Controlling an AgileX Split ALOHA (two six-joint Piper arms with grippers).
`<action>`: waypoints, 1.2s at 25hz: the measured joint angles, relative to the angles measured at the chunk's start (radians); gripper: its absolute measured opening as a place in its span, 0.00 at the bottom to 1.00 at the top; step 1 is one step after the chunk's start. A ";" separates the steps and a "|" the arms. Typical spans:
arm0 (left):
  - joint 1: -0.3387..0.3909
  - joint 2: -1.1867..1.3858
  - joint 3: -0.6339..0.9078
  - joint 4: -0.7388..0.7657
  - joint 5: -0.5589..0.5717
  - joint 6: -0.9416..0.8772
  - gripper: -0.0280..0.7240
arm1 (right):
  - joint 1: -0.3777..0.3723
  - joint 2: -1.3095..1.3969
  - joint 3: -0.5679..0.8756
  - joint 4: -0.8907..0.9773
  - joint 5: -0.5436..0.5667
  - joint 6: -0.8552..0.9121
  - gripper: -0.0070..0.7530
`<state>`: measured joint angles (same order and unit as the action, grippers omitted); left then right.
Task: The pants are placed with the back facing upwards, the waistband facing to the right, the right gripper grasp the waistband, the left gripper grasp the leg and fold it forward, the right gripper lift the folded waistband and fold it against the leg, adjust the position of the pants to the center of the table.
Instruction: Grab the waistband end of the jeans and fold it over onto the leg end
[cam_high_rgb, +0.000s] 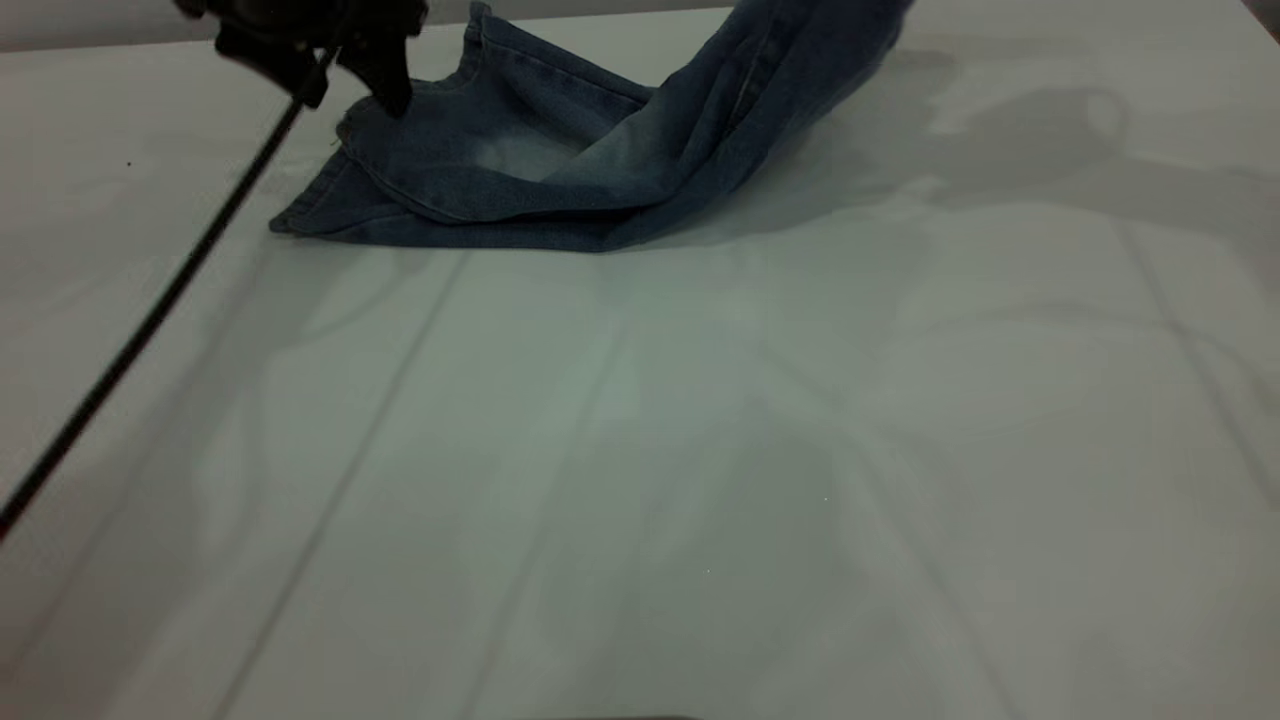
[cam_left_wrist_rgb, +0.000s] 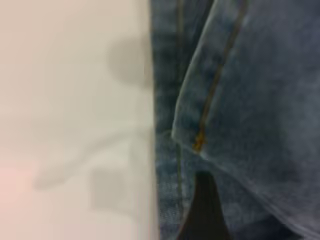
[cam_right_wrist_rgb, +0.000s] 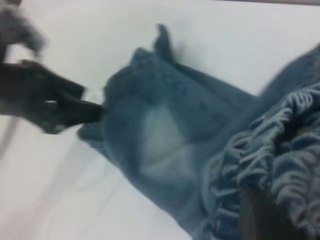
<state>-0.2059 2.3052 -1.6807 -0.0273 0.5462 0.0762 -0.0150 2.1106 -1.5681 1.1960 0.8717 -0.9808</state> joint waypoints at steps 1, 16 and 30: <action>0.000 0.013 0.000 0.000 -0.001 0.000 0.71 | 0.019 0.000 -0.013 -0.001 0.000 0.006 0.08; 0.005 0.041 -0.131 0.064 0.140 0.008 0.71 | 0.296 0.000 -0.053 -0.038 -0.179 0.023 0.08; 0.019 -0.058 -0.470 0.187 0.448 -0.001 0.71 | 0.460 0.148 -0.053 0.214 -0.500 -0.129 0.08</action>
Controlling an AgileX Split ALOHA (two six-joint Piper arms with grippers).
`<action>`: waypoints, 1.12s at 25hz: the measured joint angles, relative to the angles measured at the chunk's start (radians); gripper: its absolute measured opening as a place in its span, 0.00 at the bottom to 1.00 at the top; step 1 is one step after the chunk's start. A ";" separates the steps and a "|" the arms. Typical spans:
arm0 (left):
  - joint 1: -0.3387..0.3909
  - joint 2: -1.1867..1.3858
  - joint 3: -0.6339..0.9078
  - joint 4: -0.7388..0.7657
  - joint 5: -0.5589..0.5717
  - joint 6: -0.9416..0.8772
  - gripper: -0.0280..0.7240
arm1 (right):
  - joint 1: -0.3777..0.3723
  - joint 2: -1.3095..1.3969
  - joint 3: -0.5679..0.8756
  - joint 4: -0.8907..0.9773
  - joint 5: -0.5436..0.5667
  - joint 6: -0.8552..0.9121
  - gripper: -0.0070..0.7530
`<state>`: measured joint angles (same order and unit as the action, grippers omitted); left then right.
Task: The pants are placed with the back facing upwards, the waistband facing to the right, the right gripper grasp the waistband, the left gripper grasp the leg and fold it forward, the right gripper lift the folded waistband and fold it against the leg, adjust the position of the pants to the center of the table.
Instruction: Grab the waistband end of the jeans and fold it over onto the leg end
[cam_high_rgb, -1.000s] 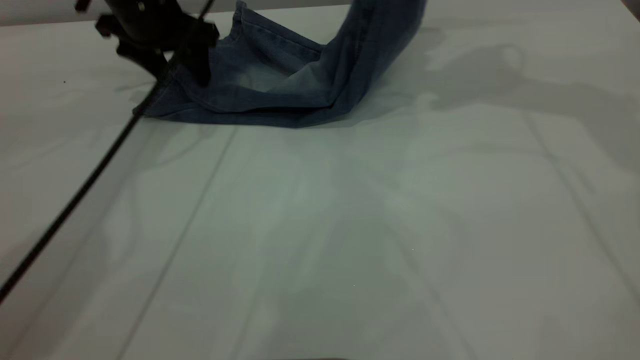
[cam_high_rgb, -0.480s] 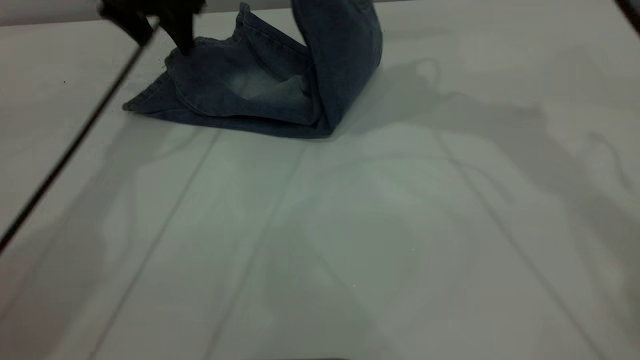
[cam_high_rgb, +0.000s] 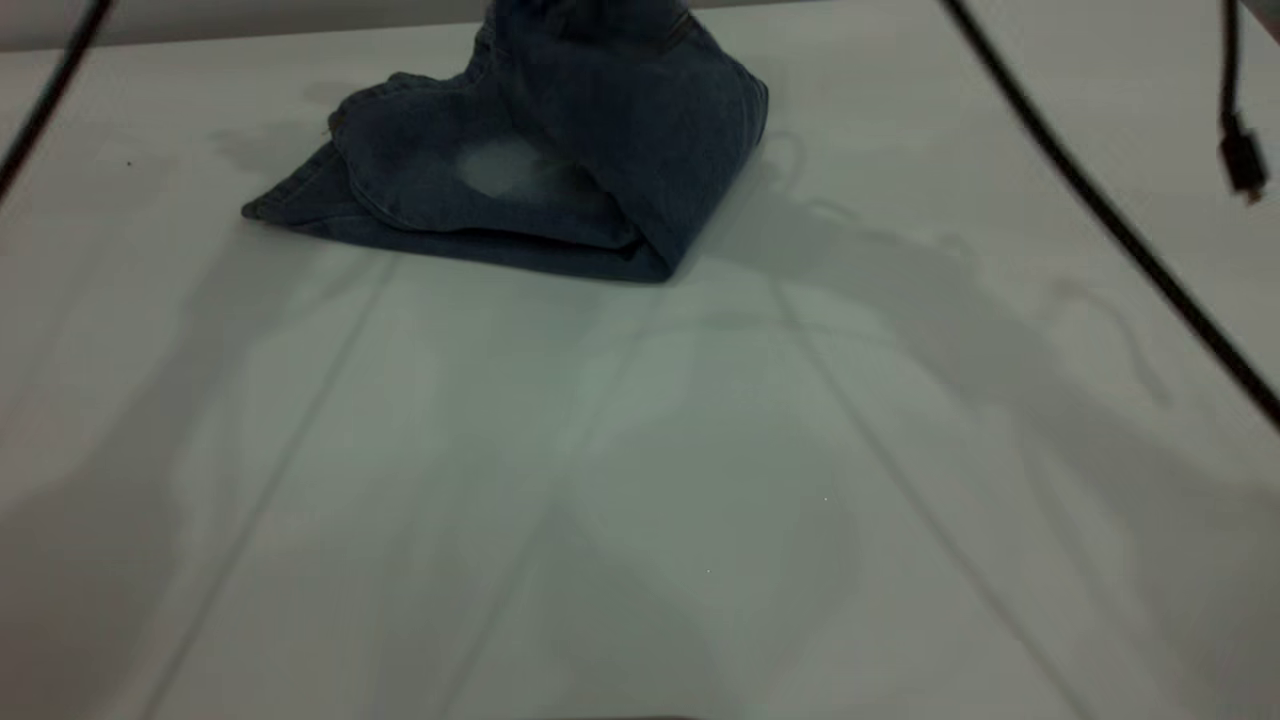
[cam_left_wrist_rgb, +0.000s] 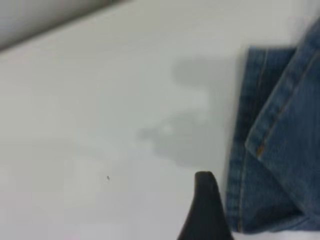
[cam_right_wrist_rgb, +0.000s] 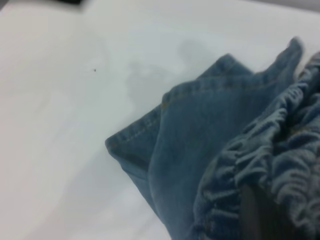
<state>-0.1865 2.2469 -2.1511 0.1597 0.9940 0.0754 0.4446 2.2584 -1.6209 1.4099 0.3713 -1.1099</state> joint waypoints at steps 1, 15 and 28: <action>0.000 0.000 -0.011 0.000 0.002 0.000 0.71 | 0.006 0.015 0.000 0.068 -0.002 -0.056 0.08; 0.000 0.000 -0.021 -0.004 0.011 0.000 0.71 | 0.066 0.120 -0.030 0.382 0.190 -0.418 0.54; 0.000 0.015 -0.021 -0.230 0.178 0.373 0.71 | -0.060 0.091 -0.030 -0.016 0.186 -0.007 0.84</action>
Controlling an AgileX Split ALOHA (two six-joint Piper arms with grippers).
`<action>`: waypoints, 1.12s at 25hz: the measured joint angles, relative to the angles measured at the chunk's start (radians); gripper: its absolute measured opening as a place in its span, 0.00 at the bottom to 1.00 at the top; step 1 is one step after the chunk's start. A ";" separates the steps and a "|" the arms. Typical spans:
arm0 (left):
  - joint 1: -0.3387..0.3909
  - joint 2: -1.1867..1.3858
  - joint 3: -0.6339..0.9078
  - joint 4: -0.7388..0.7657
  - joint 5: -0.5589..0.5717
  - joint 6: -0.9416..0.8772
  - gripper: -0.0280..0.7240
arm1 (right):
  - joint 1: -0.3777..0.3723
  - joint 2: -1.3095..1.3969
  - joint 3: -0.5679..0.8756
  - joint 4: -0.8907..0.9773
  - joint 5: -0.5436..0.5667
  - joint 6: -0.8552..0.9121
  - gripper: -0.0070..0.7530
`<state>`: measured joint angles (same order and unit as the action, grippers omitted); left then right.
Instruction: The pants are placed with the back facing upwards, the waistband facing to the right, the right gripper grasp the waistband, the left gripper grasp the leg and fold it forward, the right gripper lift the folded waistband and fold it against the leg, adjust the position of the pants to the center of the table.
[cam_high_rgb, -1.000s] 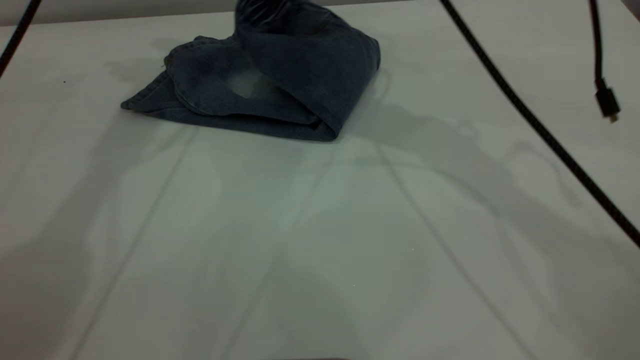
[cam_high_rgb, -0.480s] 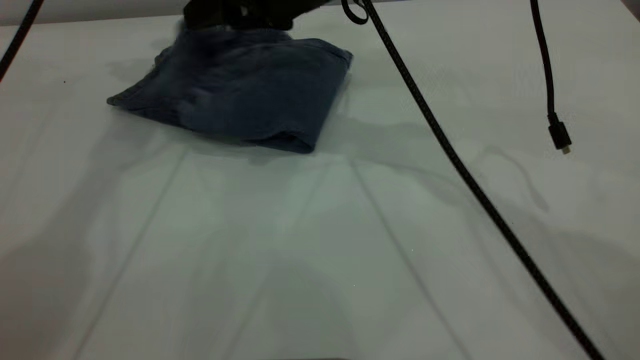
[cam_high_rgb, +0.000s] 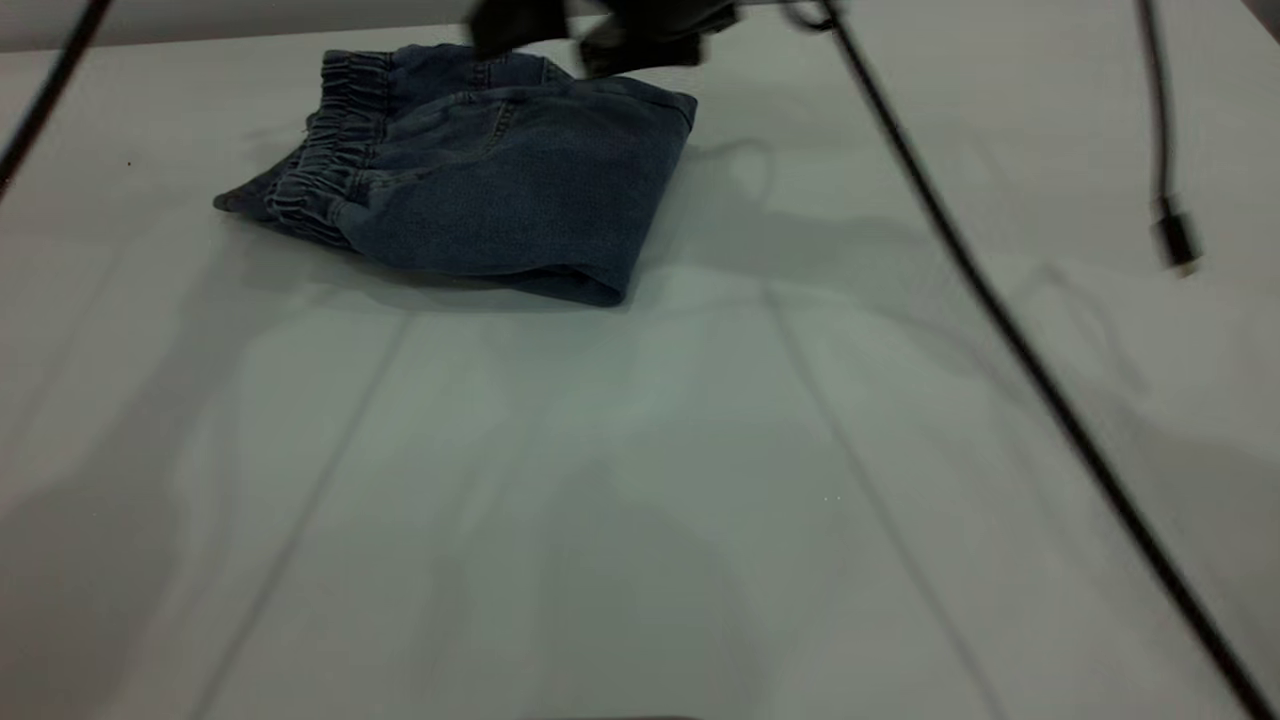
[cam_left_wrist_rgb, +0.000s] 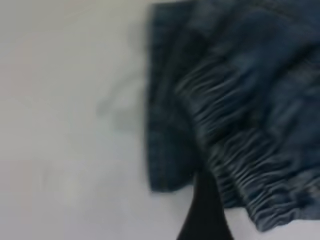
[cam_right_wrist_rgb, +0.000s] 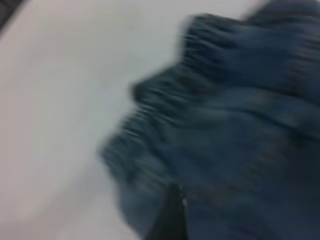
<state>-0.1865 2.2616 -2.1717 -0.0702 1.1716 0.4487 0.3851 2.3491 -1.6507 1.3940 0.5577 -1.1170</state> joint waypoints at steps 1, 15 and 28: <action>0.000 0.012 0.000 -0.042 0.000 0.066 0.71 | -0.021 -0.014 0.000 -0.071 0.001 0.057 0.83; -0.106 0.246 0.000 -0.005 0.001 0.484 0.71 | -0.189 -0.162 0.000 -0.866 0.239 0.723 0.79; -0.235 0.354 -0.010 0.070 -0.006 0.240 0.71 | -0.189 -0.162 0.000 -0.889 0.257 0.730 0.79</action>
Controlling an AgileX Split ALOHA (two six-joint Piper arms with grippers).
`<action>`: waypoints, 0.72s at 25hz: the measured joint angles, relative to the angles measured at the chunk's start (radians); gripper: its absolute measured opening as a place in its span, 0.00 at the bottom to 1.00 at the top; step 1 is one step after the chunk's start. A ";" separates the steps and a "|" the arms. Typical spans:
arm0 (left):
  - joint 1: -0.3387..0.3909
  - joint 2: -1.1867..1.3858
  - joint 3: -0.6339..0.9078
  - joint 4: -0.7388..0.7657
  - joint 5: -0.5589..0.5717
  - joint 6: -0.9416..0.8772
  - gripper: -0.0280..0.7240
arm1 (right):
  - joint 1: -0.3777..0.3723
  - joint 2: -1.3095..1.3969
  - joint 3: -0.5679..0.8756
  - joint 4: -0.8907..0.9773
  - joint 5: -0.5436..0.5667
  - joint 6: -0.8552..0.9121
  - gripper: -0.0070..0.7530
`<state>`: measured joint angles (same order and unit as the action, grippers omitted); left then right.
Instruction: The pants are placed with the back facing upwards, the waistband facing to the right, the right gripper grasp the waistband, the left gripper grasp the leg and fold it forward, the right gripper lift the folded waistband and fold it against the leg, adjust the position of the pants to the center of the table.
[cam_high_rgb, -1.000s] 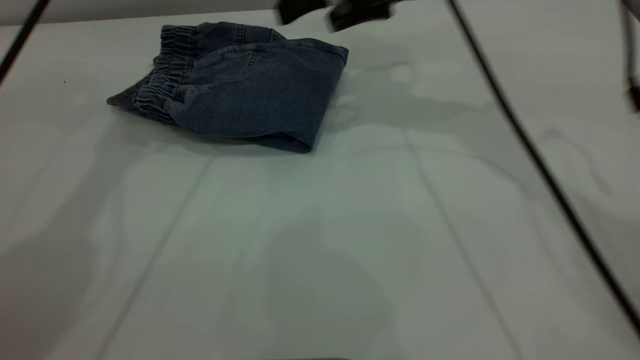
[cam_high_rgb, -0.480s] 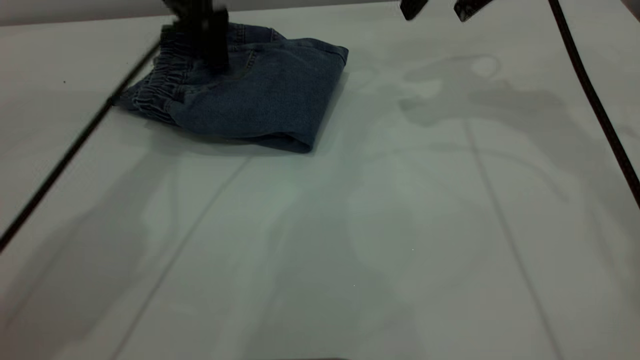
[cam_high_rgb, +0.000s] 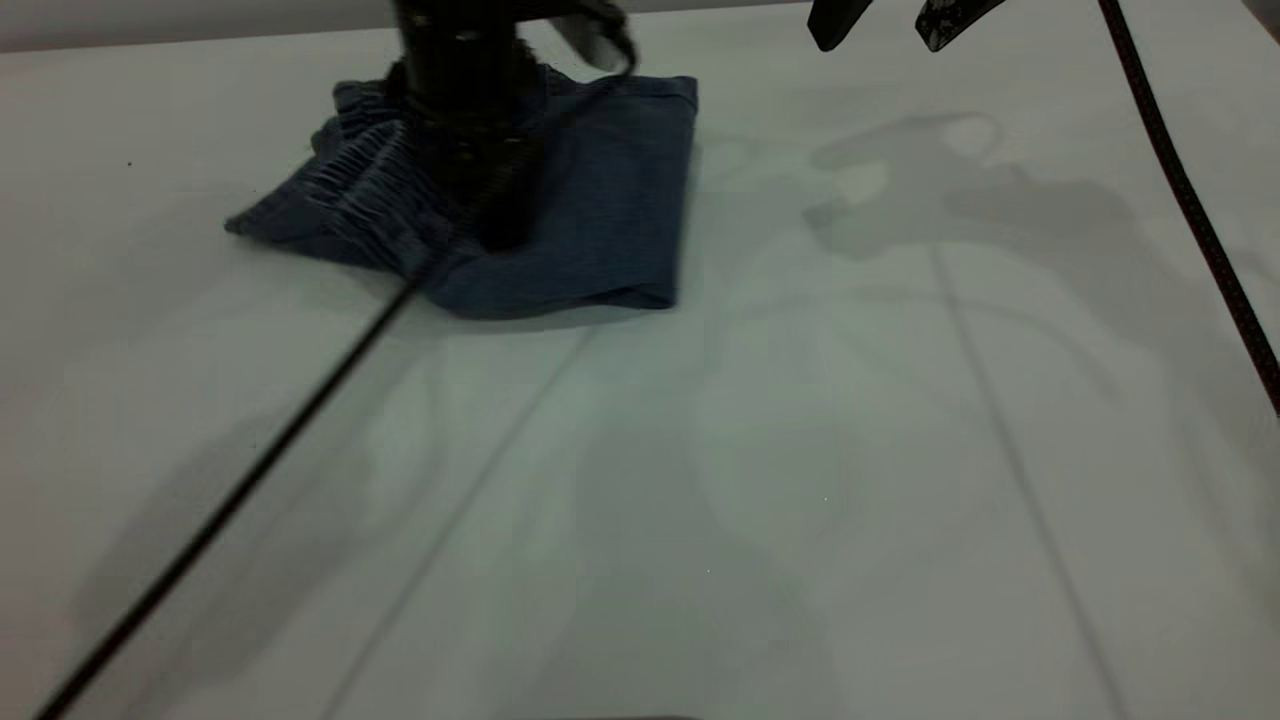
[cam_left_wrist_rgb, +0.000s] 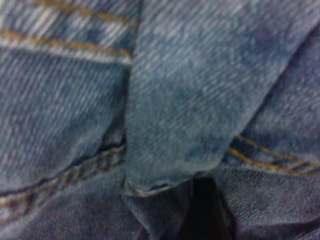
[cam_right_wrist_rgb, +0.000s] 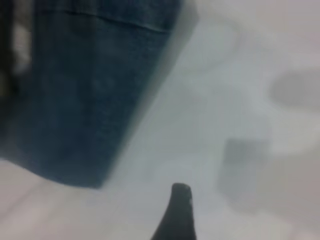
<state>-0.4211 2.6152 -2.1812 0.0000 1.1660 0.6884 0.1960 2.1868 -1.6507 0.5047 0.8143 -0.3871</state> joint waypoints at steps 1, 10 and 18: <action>-0.016 0.000 0.000 0.000 -0.001 -0.044 0.71 | 0.000 0.000 0.000 -0.001 -0.002 0.000 0.79; -0.098 0.000 0.000 0.000 0.006 -0.292 0.71 | 0.000 0.000 -0.012 -0.061 0.005 0.004 0.79; -0.098 -0.050 -0.071 0.062 0.006 -0.353 0.71 | 0.000 0.000 -0.234 -0.116 0.261 0.094 0.79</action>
<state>-0.5195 2.5649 -2.2518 0.0618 1.1720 0.3350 0.1960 2.1868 -1.8849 0.3891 1.0751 -0.2934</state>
